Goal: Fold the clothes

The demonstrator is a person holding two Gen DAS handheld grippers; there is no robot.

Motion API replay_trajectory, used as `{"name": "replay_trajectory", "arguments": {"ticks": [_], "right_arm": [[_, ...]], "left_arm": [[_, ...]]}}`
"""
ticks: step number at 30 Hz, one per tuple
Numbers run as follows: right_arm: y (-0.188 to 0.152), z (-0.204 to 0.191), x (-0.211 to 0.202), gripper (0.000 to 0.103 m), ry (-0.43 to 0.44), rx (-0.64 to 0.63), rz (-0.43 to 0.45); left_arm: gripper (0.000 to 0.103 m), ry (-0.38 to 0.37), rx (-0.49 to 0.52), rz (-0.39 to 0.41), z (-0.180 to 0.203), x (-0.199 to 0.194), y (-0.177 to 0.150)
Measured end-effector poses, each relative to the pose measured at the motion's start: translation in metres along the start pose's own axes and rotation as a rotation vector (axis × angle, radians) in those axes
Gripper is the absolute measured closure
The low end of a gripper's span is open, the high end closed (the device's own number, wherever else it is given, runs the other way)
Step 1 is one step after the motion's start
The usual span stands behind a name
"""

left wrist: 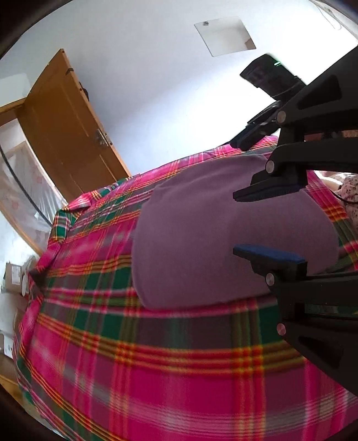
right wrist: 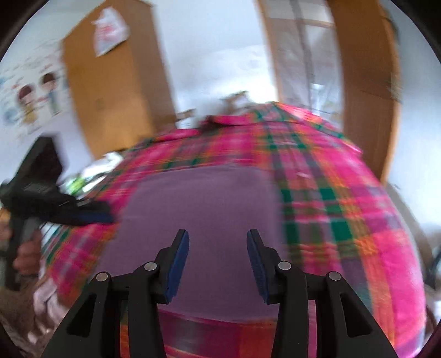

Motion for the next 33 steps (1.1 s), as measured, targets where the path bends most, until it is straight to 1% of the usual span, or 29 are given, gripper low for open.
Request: {"name": "replay_trajectory", "arguments": {"ticks": [1,2,3,5,7,10,15,19,23,27,32,33], "right_arm": [[0.002,-0.016,0.004,0.063,0.017,-0.046,0.000],[0.002,-0.028,0.008,0.069,0.022,-0.080,-0.005],[0.002,-0.040,0.013,0.072,0.025,-0.112,-0.011],[0.002,-0.061,0.023,0.075,0.040,-0.164,-0.026],[0.000,-0.077,0.033,0.078,0.075,-0.189,-0.043],[-0.003,-0.089,0.050,0.083,0.084,-0.196,-0.089],[-0.011,-0.094,0.071,0.083,0.066,-0.206,-0.159],[-0.014,-0.092,0.075,0.083,0.069,-0.193,-0.162],[-0.019,-0.090,0.074,0.083,0.062,-0.191,-0.136],[-0.021,-0.092,0.072,0.083,0.040,-0.212,-0.130],[-0.016,-0.081,0.065,0.082,0.089,-0.184,-0.161],[-0.015,-0.077,0.062,0.081,0.087,-0.176,-0.158]], "left_arm": [[0.071,0.007,0.004,0.000,0.002,0.002,0.005],[0.071,0.014,0.008,0.001,0.003,0.004,0.009],[0.071,0.024,0.010,0.004,0.002,0.005,0.011],[0.071,0.062,-0.007,0.005,-0.003,0.010,0.020],[0.071,0.069,-0.027,0.015,-0.009,0.012,0.025],[0.071,0.065,-0.038,-0.001,-0.013,0.017,0.026],[0.072,0.036,-0.078,-0.032,-0.027,0.026,0.029],[0.072,0.010,-0.084,-0.038,-0.033,0.030,0.029],[0.072,-0.025,-0.092,-0.035,-0.039,0.029,0.026],[0.072,-0.017,-0.079,-0.023,-0.037,0.027,0.024],[0.072,0.012,-0.073,-0.014,-0.037,0.020,0.022],[0.072,0.019,-0.071,-0.013,-0.038,0.018,0.020]]}}
Point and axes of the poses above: each gripper's, at about its wrist camera, not at the fingertips, and x roughly the way its jaws point, z to its right, y to its top, the point moved 7 cm from there along x, roughly the way its jaws point, and after that the axes turned 14 degrees about -z, right-handed, at the moved point
